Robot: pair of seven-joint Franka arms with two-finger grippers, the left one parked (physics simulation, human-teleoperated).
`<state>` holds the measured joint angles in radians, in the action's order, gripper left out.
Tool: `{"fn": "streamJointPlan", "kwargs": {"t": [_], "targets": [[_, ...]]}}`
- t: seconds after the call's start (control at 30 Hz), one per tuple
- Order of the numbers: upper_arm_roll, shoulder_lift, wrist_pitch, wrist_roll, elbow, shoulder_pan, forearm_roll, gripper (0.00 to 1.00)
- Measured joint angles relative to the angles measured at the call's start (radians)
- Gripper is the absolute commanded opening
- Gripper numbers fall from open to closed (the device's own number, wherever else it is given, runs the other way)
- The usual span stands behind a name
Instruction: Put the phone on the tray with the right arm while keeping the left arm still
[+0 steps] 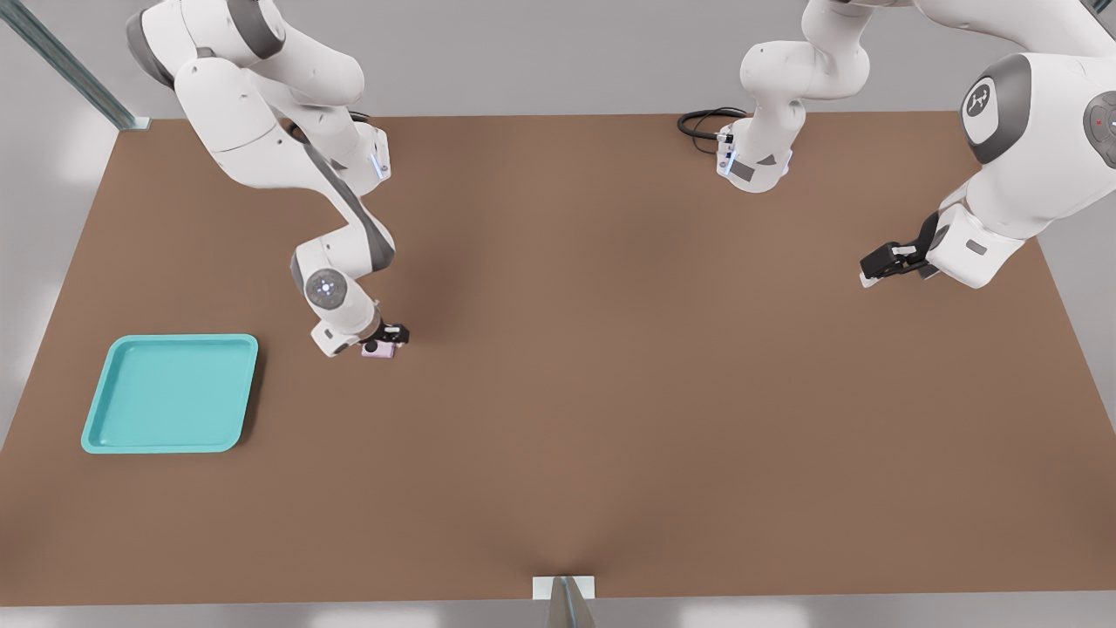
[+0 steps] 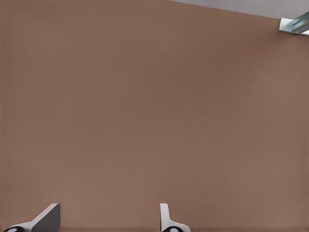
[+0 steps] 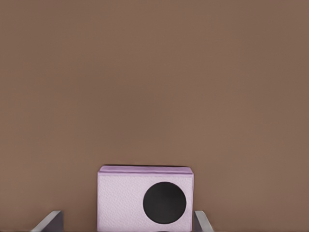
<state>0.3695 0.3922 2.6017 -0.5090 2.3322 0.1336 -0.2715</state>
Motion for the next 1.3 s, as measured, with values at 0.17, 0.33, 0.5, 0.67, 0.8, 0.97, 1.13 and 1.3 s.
{"fn": "streamJointPlan", "kwargs": {"t": [0.17,0.33,0.5,0.67,0.8,0.97,1.13,1.3], "targets": [[0.0,0.025,0.017,0.032,0.0,0.01,0.001,1.0],[0.0,0.027,0.026,0.059,0.001,0.04,-0.001,1.0],[0.0,0.026,0.027,0.082,0.012,0.058,-0.003,1.0],[0.007,0.026,0.029,0.103,0.025,0.072,0.002,0.66],[0.023,0.015,0.029,0.124,0.026,0.081,0.008,0.64],[0.035,-0.07,0.006,0.149,0.012,0.128,0.011,0.65],[0.021,-0.061,-0.01,0.223,-0.047,0.329,0.012,0.66],[-0.021,-0.027,-0.016,0.369,-0.146,0.507,0.013,0.67]]}}
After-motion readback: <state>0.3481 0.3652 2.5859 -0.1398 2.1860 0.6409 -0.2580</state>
